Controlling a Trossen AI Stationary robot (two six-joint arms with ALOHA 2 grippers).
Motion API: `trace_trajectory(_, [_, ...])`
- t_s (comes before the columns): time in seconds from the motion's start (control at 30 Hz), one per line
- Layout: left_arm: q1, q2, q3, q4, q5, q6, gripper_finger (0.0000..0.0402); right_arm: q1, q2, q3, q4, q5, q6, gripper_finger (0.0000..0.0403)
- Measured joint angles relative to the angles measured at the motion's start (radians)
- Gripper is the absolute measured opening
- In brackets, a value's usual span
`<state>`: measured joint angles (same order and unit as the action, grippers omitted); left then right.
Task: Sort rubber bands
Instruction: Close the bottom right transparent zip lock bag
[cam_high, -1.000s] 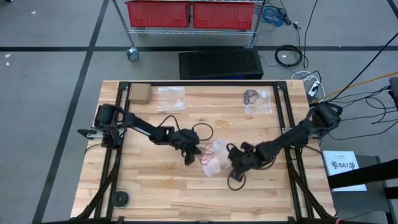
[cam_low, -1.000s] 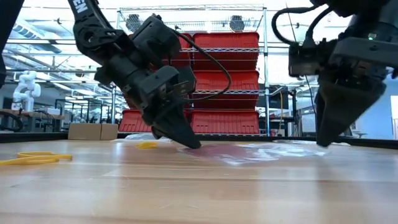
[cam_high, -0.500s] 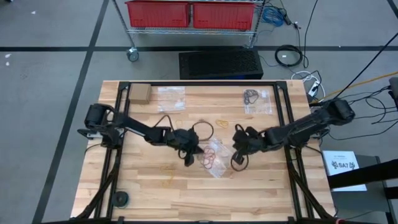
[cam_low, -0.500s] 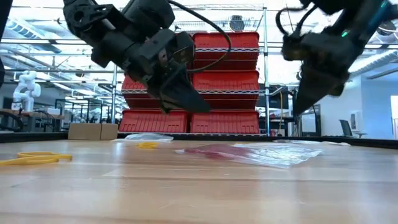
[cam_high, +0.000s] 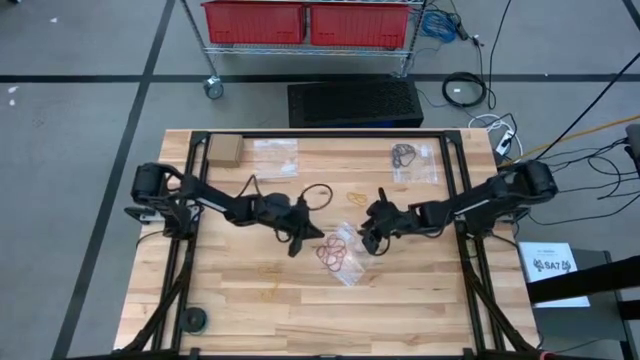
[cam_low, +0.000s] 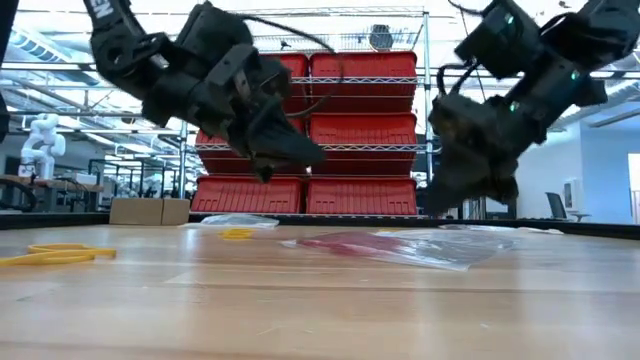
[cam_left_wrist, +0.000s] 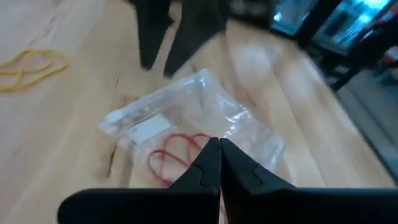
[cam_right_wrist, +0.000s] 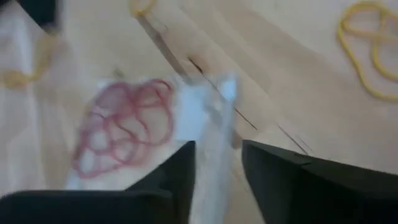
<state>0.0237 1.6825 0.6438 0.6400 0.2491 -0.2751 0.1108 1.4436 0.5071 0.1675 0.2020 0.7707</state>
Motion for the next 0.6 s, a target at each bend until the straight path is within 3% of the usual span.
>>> trace_trajectory(0.17, [0.031, -0.005, -0.095, 0.157, 0.031, -0.065, 0.0002, 0.0, 0.098, -0.001, 0.025, -0.001, 0.038, 0.0181])
trace_trajectory(0.3, [0.043, -0.004, -0.115, 0.161, 0.033, -0.085, 0.0002, 0.002, 0.157, 0.0, 0.135, -0.018, 0.045, 0.0197])
trace_trajectory(0.43, [0.057, -0.004, -0.116, 0.18, 0.033, -0.085, 0.0002, 0.002, 0.208, 0.026, 0.144, -0.001, 0.052, 0.0168])
trace_trajectory(0.6, [0.108, -0.014, -0.119, 0.258, 0.034, -0.104, 0.0002, 0.001, 0.262, 0.083, 0.108, 0.008, 0.031, 0.0081])
